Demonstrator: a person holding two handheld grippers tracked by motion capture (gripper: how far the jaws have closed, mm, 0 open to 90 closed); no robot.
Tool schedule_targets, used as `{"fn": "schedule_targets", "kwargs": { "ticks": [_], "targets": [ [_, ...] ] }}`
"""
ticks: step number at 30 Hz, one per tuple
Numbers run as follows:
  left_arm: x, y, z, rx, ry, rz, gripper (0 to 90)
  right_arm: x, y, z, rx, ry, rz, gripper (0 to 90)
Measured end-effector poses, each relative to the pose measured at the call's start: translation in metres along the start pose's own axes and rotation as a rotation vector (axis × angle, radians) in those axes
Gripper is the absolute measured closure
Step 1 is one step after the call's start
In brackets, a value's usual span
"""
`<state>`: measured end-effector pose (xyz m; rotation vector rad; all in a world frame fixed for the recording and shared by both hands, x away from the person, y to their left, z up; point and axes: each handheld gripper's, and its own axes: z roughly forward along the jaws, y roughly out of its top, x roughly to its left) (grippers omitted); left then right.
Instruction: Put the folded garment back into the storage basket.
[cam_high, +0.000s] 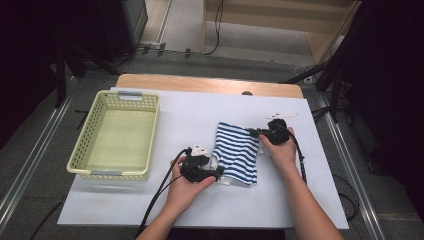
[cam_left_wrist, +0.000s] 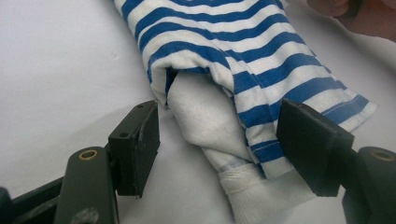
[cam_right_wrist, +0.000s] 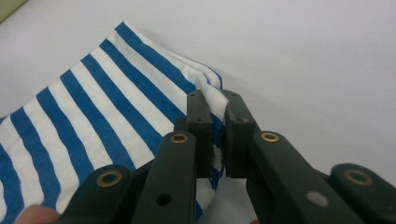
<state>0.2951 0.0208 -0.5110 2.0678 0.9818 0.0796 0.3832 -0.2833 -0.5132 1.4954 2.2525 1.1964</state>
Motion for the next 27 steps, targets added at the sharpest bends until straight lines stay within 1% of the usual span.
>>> {"fn": "schedule_targets", "kwargs": {
  "ticks": [2,5,8,10,15,20,22,25,27],
  "targets": [
    [0.0,0.002,0.001,0.001,-0.003,0.005,30.7,-0.002,-0.003,-0.004,-0.012,-0.009,-0.001,82.0],
    [0.001,0.004,0.002,0.01,-0.008,0.001,29.4,-0.003,-0.007,-0.008,-0.024,-0.009,0.009,82.0],
    [0.001,0.006,0.003,0.011,-0.011,0.006,28.3,-0.004,-0.01,-0.009,-0.02,-0.017,0.005,82.0],
    [0.0,0.007,0.005,0.012,-0.014,0.005,28.4,-0.006,-0.012,-0.01,-0.025,-0.015,0.009,82.0],
    [0.001,0.009,0.009,0.019,-0.034,0.002,28.3,-0.008,-0.015,-0.012,-0.029,-0.019,0.012,82.0],
    [-0.002,0.012,0.014,0.022,-0.03,0.012,28.2,-0.011,-0.019,-0.016,-0.033,-0.023,0.016,82.0],
    [-0.002,0.012,0.015,0.026,-0.037,0.015,28.3,-0.012,-0.019,-0.018,-0.035,-0.027,0.017,81.9],
    [-0.003,0.013,0.017,0.034,-0.055,0.016,31.7,-0.014,-0.021,-0.02,-0.035,-0.027,0.018,81.9],
    [-0.006,0.014,0.019,0.042,-0.055,0.03,35.5,-0.014,-0.022,-0.02,-0.039,-0.027,0.021,81.9]
  ]
}}
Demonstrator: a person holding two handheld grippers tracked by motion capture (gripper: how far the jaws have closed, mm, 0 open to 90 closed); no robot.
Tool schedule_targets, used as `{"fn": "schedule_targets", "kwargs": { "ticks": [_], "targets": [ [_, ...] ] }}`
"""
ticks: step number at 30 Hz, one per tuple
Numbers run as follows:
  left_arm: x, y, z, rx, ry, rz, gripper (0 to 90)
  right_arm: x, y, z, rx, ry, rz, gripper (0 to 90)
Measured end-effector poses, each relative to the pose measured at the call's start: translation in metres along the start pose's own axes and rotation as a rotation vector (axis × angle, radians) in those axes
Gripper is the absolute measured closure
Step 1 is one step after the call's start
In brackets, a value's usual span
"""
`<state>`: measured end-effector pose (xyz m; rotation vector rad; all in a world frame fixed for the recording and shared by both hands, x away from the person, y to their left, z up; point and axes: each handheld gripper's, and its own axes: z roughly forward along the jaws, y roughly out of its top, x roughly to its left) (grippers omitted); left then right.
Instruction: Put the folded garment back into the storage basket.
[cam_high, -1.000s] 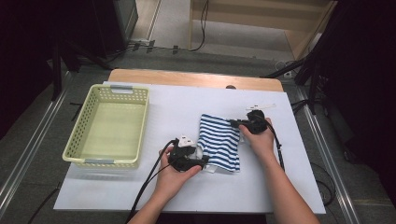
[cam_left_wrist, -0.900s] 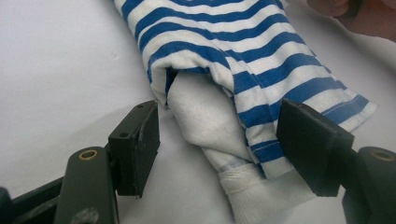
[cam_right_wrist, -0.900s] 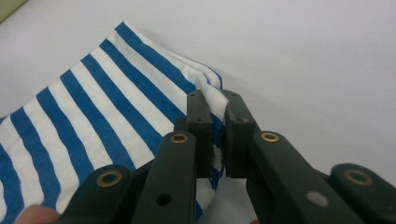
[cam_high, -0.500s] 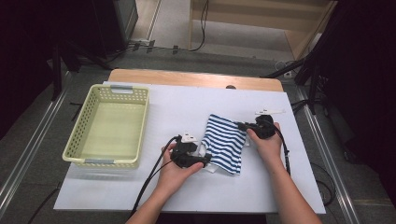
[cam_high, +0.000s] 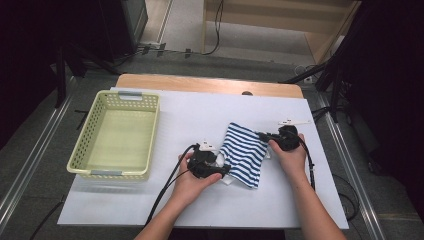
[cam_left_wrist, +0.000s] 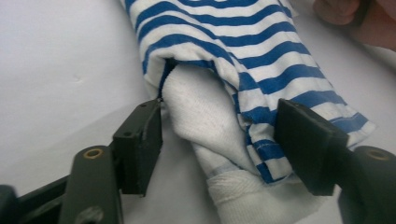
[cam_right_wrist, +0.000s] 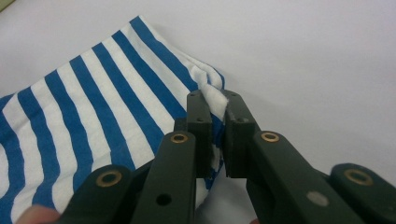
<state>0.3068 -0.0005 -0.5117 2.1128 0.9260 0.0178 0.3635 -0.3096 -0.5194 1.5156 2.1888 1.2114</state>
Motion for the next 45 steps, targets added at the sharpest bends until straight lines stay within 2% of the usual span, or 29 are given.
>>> {"fn": "schedule_targets", "kwargs": {
  "ticks": [2,3,8,12,18,20,23,26,29,33,45],
  "targets": [
    [-0.002,0.001,0.001,0.002,0.005,0.005,37.6,0.0,-0.001,-0.001,0.001,-0.003,-0.002,81.9],
    [-0.005,0.002,0.003,0.011,0.014,0.021,38.7,0.0,-0.001,-0.001,0.001,-0.005,-0.004,81.9],
    [-0.008,0.002,0.005,0.013,0.033,0.031,43.5,0.0,-0.001,-0.002,-0.001,-0.004,-0.008,81.9],
    [-0.009,0.003,0.006,0.01,0.034,0.019,51.2,0.001,-0.001,-0.002,-0.009,-0.006,-0.015,81.9],
    [-0.012,0.003,0.008,0.009,0.039,0.023,60.4,0.001,-0.002,-0.003,-0.015,-0.01,-0.019,81.9],
    [-0.013,0.003,0.008,0.005,0.032,0.031,64.2,0.001,-0.003,-0.003,-0.015,-0.011,-0.018,81.9],
    [-0.016,0.002,0.008,-0.003,0.042,0.059,68.4,0.002,-0.003,-0.004,-0.021,-0.015,-0.021,81.9],
    [-0.017,0.001,0.007,-0.012,0.047,0.067,70.7,0.002,-0.004,-0.006,-0.028,-0.014,-0.019,81.9],
    [-0.016,0.0,0.005,-0.039,0.029,0.068,72.2,0.001,-0.004,-0.008,-0.03,-0.015,-0.021,81.9],
    [-0.019,-0.002,-0.001,-0.1,0.032,0.11,72.9,0.003,-0.003,-0.011,-0.047,-0.017,-0.031,81.9],
    [-0.019,0.002,-0.028,-0.248,0.018,0.161,73.1,0.019,0.014,-0.025,-0.149,-0.028,-0.071,82.0]
  ]
}}
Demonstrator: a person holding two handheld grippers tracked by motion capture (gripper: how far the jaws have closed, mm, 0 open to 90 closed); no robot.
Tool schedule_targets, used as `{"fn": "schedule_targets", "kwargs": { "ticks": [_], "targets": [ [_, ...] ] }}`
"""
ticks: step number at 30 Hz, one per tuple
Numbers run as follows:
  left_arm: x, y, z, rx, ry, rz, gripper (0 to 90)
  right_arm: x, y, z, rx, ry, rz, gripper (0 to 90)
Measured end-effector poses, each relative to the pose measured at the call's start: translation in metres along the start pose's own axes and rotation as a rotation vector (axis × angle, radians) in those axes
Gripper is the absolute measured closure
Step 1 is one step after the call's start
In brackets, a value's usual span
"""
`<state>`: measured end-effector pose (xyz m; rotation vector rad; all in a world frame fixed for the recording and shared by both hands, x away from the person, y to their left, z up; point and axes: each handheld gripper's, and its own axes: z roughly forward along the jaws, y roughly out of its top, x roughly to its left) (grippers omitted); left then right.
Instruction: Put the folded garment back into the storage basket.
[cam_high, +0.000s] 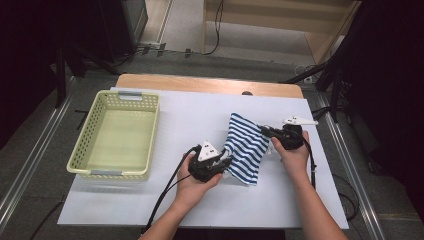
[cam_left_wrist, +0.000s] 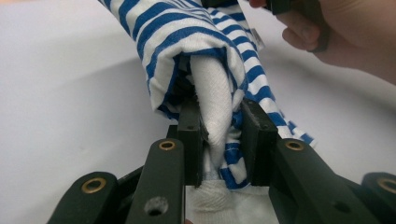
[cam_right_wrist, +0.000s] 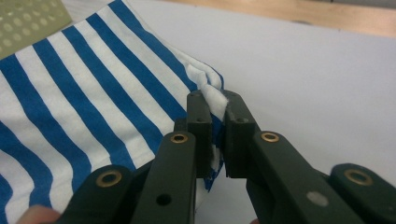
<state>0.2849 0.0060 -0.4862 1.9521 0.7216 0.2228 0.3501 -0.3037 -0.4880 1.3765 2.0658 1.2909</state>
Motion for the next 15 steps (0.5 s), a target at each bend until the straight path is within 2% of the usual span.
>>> {"fn": "schedule_targets", "kwargs": {
  "ticks": [5,15],
  "targets": [
    [0.003,0.003,-0.011,-0.033,0.006,0.003,73.0,0.01,0.014,-0.001,-0.03,-0.002,-0.033,82.0],
    [0.012,0.008,-0.033,-0.092,0.034,0.005,73.0,0.027,0.029,0.002,-0.082,0.005,-0.052,82.0]
  ]
}}
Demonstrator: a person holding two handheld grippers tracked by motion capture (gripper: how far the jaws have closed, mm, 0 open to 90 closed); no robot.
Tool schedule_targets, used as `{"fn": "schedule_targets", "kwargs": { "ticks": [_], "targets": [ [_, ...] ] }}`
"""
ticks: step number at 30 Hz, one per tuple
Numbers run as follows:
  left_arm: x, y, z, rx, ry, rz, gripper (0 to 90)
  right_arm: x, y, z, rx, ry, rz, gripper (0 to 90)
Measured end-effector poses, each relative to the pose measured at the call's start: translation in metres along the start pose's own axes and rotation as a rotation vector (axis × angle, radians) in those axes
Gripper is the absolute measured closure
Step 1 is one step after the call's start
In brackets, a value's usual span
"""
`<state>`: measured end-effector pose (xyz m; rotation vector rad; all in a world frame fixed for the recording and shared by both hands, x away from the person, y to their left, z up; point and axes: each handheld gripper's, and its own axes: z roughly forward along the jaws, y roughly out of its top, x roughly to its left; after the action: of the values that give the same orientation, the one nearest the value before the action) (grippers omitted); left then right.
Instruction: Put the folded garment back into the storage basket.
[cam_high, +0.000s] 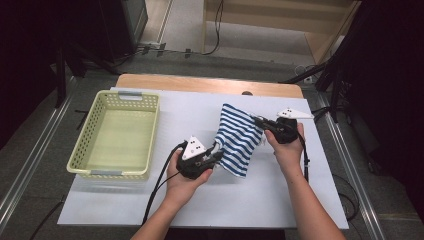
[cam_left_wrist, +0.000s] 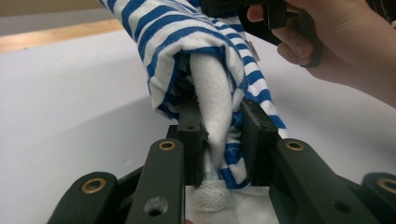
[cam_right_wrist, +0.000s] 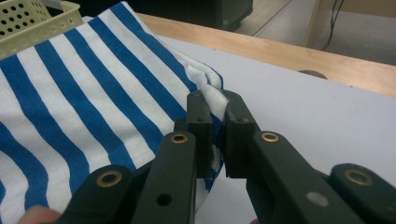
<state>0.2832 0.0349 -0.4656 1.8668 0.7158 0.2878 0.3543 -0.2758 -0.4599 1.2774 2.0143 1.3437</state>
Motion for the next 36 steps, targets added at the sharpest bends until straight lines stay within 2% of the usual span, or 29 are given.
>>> {"fn": "schedule_targets", "kwargs": {
  "ticks": [12,17,24,26,29,36],
  "targets": [
    [0.007,0.007,-0.022,-0.068,0.041,0.004,72.9,0.02,0.02,0.008,-0.054,0.004,-0.029,82.0],
    [0.01,0.01,-0.032,-0.082,0.051,0.007,72.9,0.028,0.028,0.014,-0.059,0.015,-0.04,82.0],
    [0.013,0.015,-0.047,-0.097,0.069,0.009,72.9,0.039,0.032,0.026,-0.06,0.038,-0.031,82.3],
    [0.015,0.016,-0.052,-0.103,0.079,0.008,72.9,0.045,0.038,0.029,-0.054,0.036,-0.049,82.5],
    [0.02,0.017,-0.061,-0.114,0.088,-0.001,72.9,0.054,0.046,0.032,-0.076,0.038,-0.053,82.5],
    [0.029,0.017,-0.079,-0.119,0.121,-0.009,72.9,0.071,0.052,0.048,-0.063,0.061,-0.067,82.8]
  ]
}}
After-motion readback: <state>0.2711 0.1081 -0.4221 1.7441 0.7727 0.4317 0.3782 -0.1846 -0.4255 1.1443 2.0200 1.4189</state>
